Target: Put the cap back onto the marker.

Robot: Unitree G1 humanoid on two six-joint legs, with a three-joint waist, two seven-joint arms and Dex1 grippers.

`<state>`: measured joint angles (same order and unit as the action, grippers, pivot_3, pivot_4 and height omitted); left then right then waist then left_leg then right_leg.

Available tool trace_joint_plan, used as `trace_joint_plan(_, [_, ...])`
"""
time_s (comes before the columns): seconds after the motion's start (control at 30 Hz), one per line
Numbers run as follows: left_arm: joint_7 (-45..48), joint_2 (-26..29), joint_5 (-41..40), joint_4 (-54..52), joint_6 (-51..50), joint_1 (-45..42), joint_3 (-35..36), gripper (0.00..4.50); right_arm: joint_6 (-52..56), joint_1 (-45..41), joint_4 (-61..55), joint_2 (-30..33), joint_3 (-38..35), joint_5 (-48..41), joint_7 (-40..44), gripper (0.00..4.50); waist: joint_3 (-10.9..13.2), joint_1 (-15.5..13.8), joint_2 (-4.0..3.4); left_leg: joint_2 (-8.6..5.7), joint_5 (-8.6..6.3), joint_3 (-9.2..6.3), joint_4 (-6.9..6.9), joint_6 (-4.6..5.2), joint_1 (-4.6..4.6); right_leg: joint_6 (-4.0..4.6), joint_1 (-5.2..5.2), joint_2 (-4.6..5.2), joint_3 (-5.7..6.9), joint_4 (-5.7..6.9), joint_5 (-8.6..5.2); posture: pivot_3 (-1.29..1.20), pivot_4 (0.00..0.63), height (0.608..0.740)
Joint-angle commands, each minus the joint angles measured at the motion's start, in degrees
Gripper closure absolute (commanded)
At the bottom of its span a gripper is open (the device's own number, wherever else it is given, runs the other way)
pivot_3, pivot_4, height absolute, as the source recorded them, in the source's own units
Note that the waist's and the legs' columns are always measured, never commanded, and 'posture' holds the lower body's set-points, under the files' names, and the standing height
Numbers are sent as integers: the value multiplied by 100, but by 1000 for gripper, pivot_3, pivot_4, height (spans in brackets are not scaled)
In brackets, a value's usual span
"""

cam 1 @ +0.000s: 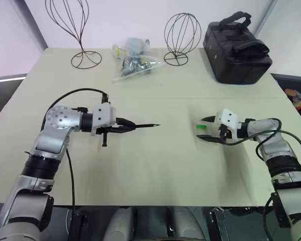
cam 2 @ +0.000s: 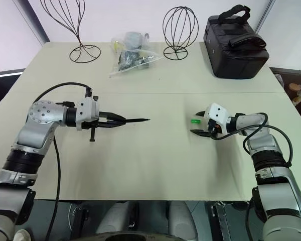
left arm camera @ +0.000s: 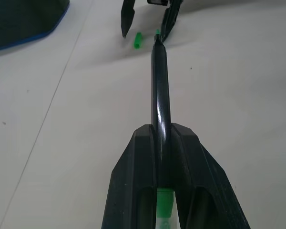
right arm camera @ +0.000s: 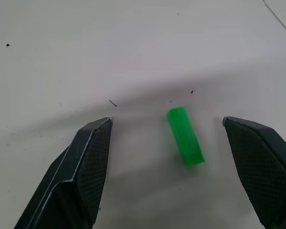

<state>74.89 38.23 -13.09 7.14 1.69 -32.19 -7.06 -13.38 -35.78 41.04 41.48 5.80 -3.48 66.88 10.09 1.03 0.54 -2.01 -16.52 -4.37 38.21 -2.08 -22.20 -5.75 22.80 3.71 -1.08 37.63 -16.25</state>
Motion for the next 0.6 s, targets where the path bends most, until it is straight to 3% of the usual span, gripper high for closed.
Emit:
trace_joint_plan(0.03, [-75,62,-112,-226,-4,-33,154,4474,-148,-146,299,8,-64,92,-64,951,0,0,0,0,0,0,0,0,0,0,0,0,0,0,0,0,150,740])
trace_joint_plan(0.13, [-103,60,-113,-242,-9,-24,160,4500,-273,-212,581,7,-46,153,-102,2064,0,-6,0,0,0,0,0,-1,1,0,-2,1,0,0,0,0,150,740])
trace_joint_plan(0.27, [-127,72,-120,-264,-1,2,168,4500,-339,-243,761,-12,-47,184,-107,4219,0,-4,0,-1,0,0,1,-1,1,0,-2,2,0,0,0,0,150,740])
trace_joint_plan(0.3, [-131,72,-121,-261,-1,-2,168,4500,-339,-238,788,-13,-40,195,-100,4490,0,-3,0,-1,1,0,1,-1,1,0,-2,1,0,0,0,0,150,740])
trace_joint_plan(0.6, [-154,21,-103,-157,44,-98,126,4500,-320,-144,724,-6,-55,173,-116,4490,0,-5,0,-1,1,0,1,-1,2,0,-3,2,0,0,0,0,150,740])
